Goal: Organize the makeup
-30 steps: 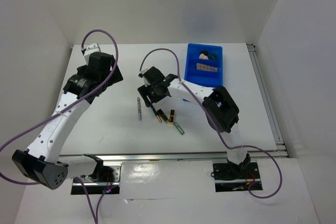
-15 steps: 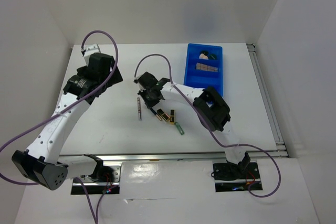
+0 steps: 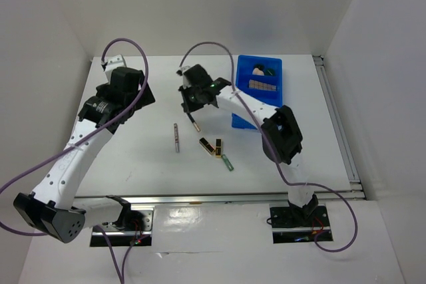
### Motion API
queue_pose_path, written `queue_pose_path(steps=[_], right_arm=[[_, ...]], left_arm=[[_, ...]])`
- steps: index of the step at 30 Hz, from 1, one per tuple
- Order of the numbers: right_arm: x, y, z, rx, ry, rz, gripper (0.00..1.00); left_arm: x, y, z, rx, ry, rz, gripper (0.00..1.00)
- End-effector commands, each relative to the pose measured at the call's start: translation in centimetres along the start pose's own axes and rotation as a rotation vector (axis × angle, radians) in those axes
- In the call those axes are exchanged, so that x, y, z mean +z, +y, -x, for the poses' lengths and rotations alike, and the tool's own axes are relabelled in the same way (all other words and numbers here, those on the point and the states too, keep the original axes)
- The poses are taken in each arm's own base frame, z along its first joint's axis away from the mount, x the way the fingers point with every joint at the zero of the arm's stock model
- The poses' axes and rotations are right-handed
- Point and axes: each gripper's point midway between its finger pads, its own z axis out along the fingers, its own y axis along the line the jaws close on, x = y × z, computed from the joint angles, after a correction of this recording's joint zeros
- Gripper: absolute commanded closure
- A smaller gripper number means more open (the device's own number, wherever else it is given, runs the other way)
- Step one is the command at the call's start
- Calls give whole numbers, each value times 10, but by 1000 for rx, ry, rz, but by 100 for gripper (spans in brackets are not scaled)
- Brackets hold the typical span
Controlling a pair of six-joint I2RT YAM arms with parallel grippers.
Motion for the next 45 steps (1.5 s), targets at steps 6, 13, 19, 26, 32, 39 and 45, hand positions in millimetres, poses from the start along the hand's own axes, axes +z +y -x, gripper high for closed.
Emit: queue_pose_path(steps=[6, 13, 19, 26, 32, 39, 45], right_arm=[[-125, -128, 88, 28, -359, -270, 100], [-164, -196, 85, -133, -468, -507, 100], [-159, -244, 63, -217, -481, -718, 100], [-159, -279, 57, -294, -510, -895, 100], [-149, -297, 49, -374, -498, -977, 100], [-146, -304, 32, -366, -532, -1008, 100], [-143, -307, -3, -293, -555, -1026, 100]], left_arm=[[-11, -3, 21, -34, -80, -38, 1], [-5, -8, 15, -23, -55, -46, 1], [-4, -12, 17, -27, -56, -57, 1], [-5, -11, 19, -23, -54, -45, 1], [-4, -12, 19, -29, -47, -41, 1], [0, -13, 17, -19, -34, -32, 1], [1, -15, 18, -19, -34, -32, 1]])
